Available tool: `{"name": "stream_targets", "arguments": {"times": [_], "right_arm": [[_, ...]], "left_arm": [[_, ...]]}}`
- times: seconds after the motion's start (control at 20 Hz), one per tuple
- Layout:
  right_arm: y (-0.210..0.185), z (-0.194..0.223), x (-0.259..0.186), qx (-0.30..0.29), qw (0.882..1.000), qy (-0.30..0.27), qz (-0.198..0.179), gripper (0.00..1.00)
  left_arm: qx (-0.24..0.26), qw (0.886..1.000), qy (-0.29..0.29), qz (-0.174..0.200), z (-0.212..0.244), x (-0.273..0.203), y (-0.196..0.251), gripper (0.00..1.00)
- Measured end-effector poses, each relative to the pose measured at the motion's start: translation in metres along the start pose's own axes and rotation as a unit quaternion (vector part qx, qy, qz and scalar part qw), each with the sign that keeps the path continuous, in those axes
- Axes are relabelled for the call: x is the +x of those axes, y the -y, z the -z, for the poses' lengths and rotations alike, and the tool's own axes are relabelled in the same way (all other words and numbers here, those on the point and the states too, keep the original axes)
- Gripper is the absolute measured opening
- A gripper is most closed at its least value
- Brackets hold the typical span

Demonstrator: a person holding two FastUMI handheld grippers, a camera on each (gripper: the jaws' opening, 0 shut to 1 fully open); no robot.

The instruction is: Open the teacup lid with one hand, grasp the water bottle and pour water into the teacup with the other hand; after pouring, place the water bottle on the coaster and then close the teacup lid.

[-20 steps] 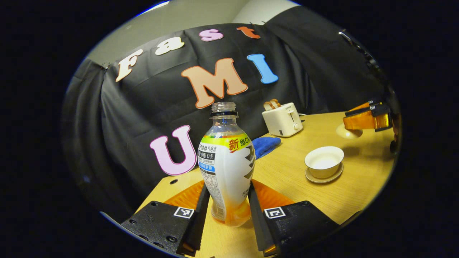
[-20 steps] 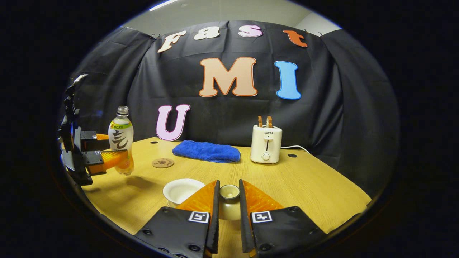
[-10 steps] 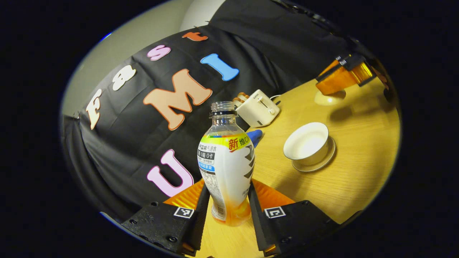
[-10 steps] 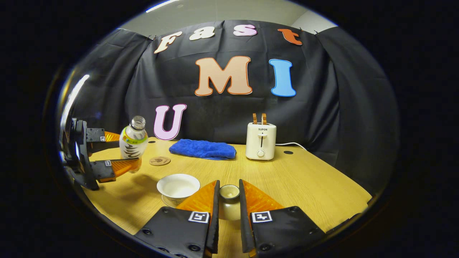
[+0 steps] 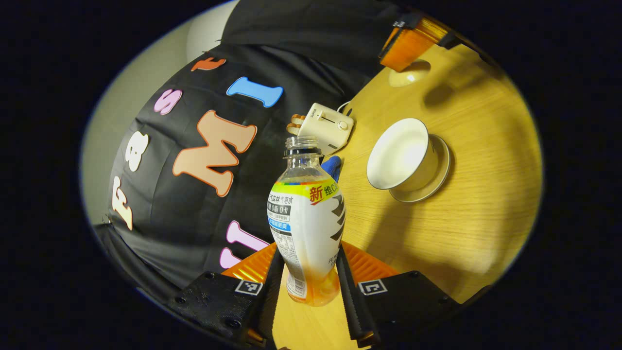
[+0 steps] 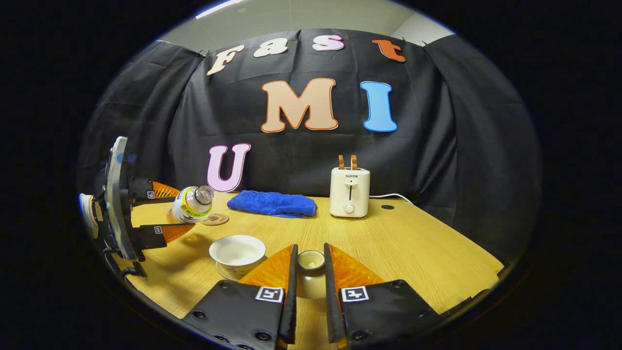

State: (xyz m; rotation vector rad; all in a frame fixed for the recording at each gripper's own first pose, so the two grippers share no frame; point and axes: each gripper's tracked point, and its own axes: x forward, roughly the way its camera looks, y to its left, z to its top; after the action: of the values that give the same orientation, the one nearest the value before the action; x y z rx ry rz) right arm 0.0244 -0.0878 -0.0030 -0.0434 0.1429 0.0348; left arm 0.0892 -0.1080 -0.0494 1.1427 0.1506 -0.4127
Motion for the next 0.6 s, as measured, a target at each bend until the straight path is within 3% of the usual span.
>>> {"name": "stream_targets", "arguments": {"times": [0.35,0.4,0.6], "right_arm": [[0.0,0.001,-0.003,0.009,1.0,0.006,-0.003,0.31],[0.0,0.0,-0.003,0.012,1.0,0.006,-0.003,0.27],[-0.001,0.002,-0.003,0.013,1.0,0.005,-0.004,0.31]], "left_arm": [[0.105,0.994,-0.007,0.013,-0.002,0.008,-0.012,0.56],[0.113,0.993,-0.009,0.014,0.0,0.009,-0.013,0.56],[0.142,0.99,-0.016,0.019,0.0,0.012,-0.014,0.57]]}}
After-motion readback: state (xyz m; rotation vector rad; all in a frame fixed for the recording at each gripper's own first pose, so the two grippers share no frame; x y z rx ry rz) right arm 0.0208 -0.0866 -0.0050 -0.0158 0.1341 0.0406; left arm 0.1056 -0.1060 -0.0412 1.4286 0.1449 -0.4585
